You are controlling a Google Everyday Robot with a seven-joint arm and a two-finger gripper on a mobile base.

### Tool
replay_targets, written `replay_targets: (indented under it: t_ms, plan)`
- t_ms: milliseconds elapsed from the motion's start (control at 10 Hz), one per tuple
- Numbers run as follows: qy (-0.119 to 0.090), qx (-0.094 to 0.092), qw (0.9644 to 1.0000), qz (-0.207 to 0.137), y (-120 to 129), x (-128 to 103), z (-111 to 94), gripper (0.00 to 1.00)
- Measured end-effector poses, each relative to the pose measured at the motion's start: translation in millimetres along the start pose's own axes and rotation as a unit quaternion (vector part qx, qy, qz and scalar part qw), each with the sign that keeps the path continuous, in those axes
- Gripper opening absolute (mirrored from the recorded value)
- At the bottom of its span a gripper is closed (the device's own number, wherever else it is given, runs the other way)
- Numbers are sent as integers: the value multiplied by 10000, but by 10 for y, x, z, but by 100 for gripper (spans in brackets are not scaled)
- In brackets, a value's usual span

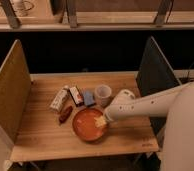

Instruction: Drag the ceramic bowl in a circle

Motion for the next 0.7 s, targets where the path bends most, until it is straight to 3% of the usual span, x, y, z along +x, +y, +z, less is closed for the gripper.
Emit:
replay_targets:
  t_ms: [200, 300, 700]
  plan:
    - [162, -116, 9997, -118, 125, -21, 201, 78]
    - [214, -119, 9996, -164, 145, -31, 257, 72]
    - [76, 99, 9992, -391, 126, -205, 165, 35]
